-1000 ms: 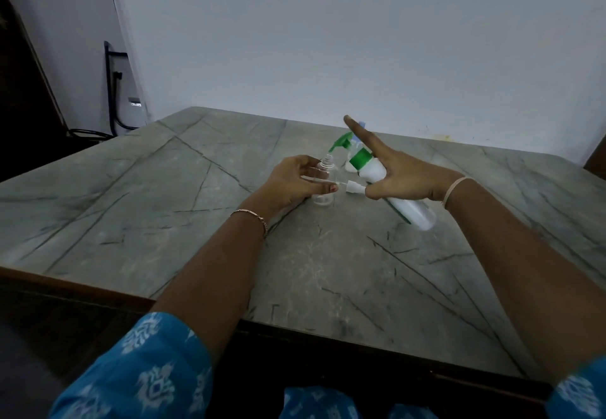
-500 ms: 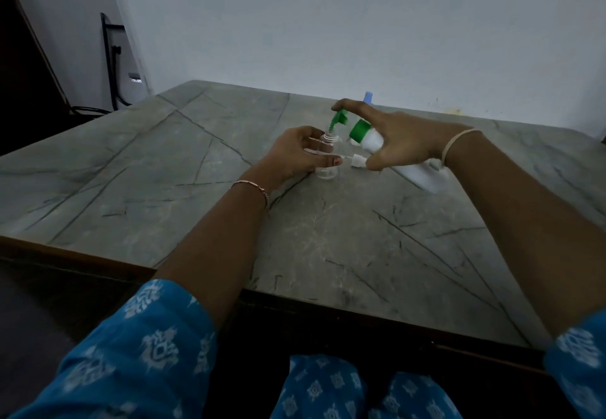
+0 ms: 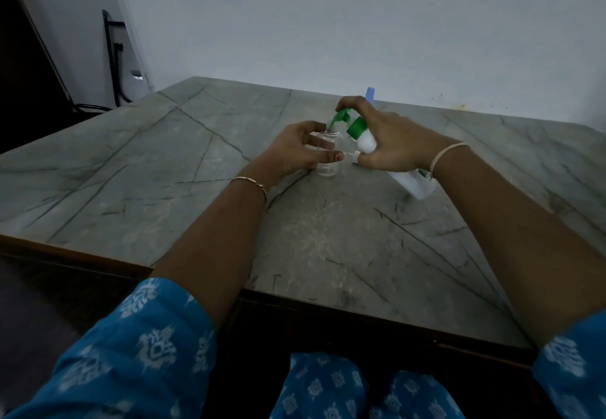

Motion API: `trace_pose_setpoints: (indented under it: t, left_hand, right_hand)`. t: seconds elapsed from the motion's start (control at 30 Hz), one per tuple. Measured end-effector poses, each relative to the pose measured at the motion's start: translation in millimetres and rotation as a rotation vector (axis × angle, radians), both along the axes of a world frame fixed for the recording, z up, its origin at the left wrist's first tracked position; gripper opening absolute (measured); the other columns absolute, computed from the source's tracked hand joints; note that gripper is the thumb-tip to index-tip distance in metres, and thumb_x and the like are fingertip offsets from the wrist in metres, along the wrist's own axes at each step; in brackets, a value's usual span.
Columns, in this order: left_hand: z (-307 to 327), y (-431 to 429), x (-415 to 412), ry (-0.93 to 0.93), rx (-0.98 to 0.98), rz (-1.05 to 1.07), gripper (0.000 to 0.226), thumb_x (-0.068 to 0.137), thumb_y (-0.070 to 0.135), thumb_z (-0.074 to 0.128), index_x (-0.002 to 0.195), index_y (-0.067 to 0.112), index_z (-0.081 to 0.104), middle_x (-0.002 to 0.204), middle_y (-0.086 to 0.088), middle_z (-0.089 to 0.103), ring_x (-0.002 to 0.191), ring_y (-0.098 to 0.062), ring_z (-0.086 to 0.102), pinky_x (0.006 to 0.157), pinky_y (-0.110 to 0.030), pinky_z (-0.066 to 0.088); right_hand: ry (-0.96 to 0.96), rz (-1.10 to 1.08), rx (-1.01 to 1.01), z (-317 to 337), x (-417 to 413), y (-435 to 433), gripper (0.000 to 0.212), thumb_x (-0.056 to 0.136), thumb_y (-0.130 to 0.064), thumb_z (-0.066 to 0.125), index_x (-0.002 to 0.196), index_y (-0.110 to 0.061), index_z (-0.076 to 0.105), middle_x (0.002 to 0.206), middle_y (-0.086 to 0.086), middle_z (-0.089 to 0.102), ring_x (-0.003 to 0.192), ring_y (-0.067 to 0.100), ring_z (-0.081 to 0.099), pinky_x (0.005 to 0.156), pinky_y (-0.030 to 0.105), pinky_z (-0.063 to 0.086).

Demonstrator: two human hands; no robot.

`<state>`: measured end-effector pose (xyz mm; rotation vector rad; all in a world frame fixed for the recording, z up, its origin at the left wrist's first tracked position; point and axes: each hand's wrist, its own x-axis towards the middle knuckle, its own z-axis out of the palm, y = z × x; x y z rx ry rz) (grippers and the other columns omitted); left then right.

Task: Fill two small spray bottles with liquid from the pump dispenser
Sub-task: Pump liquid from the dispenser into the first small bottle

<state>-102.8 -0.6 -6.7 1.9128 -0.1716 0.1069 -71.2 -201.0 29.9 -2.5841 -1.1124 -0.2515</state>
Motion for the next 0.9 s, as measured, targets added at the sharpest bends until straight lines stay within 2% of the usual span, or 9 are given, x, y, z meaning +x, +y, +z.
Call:
trace_pose_setpoints:
  t: [0.1, 0.2, 0.3, 0.43, 0.6, 0.73, 0.9]
  left_hand:
    - [3, -3, -2, 0.018, -0.028, 0.021, 0.053, 0.078, 0.021, 0.079, 0.124, 0.014, 0.054, 0.107, -0.007, 0.067, 0.094, -0.018, 0.065, 0.086, -0.038, 0.056]
    - [4, -2, -2, 0.024, -0.016, 0.015, 0.047, 0.079, 0.022, 0.078, 0.119, 0.019, 0.054, 0.105, -0.004, 0.066, 0.095, -0.017, 0.065, 0.087, -0.039, 0.057]
    - [5, -3, -3, 0.038, -0.031, 0.016, 0.049, 0.079, 0.017, 0.078, 0.122, 0.013, 0.055, 0.098, -0.002, 0.066, 0.090, -0.015, 0.064, 0.087, -0.039, 0.055]
    - [8, -6, -5, 0.049, -0.043, 0.002, 0.046, 0.078, 0.012, 0.078, 0.118, 0.014, 0.057, 0.092, -0.001, 0.066, 0.089, -0.017, 0.062, 0.090, -0.044, 0.054]
    - [7, -4, -3, 0.047, -0.043, 0.010, 0.051, 0.077, 0.013, 0.079, 0.122, 0.011, 0.057, 0.091, -0.001, 0.067, 0.087, -0.015, 0.063, 0.088, -0.042, 0.055]
    - [7, -5, -3, 0.051, -0.032, 0.004, 0.047, 0.078, 0.014, 0.079, 0.119, 0.013, 0.057, 0.091, 0.000, 0.068, 0.085, -0.013, 0.064, 0.087, -0.041, 0.055]
    - [7, -5, -1, 0.050, -0.044, 0.008, 0.054, 0.077, 0.013, 0.079, 0.125, 0.011, 0.055, 0.089, 0.001, 0.067, 0.082, -0.011, 0.064, 0.086, -0.038, 0.056]
  right_hand:
    - [-0.024, 0.023, -0.002, -4, -1, -1, 0.093, 0.082, -0.017, 0.067, 0.150, -0.043, 0.009, 0.102, 0.009, 0.060, 0.067, 0.019, 0.055, 0.059, 0.028, 0.042]
    - [-0.077, 0.026, -0.043, -6, -2, -2, 0.103, 0.083, -0.019, 0.067, 0.148, -0.054, -0.005, 0.105, 0.015, 0.060, 0.066, 0.021, 0.054, 0.062, 0.034, 0.049]
    - [-0.070, 0.031, -0.011, -8, 2, -3, 0.092, 0.081, -0.018, 0.068, 0.147, -0.046, 0.010, 0.109, 0.016, 0.060, 0.072, 0.026, 0.058, 0.066, 0.040, 0.053]
    - [-0.116, 0.002, 0.014, -9, 7, 1, 0.078, 0.078, -0.015, 0.068, 0.141, -0.031, 0.024, 0.103, 0.013, 0.058, 0.075, 0.028, 0.057, 0.064, 0.033, 0.044]
    - [-0.195, -0.028, 0.026, -16, 9, 3, 0.083, 0.076, -0.019, 0.068, 0.143, -0.035, 0.023, 0.104, 0.015, 0.058, 0.075, 0.031, 0.056, 0.067, 0.039, 0.049]
    - [-0.214, -0.019, 0.005, -16, 8, -2, 0.103, 0.077, -0.015, 0.069, 0.150, -0.048, 0.005, 0.101, 0.018, 0.056, 0.069, 0.028, 0.054, 0.063, 0.038, 0.049]
    - [-0.191, -0.009, 0.080, -22, 14, 2, 0.081, 0.075, -0.016, 0.069, 0.141, -0.033, 0.025, 0.113, 0.014, 0.057, 0.082, 0.032, 0.056, 0.075, 0.047, 0.053]
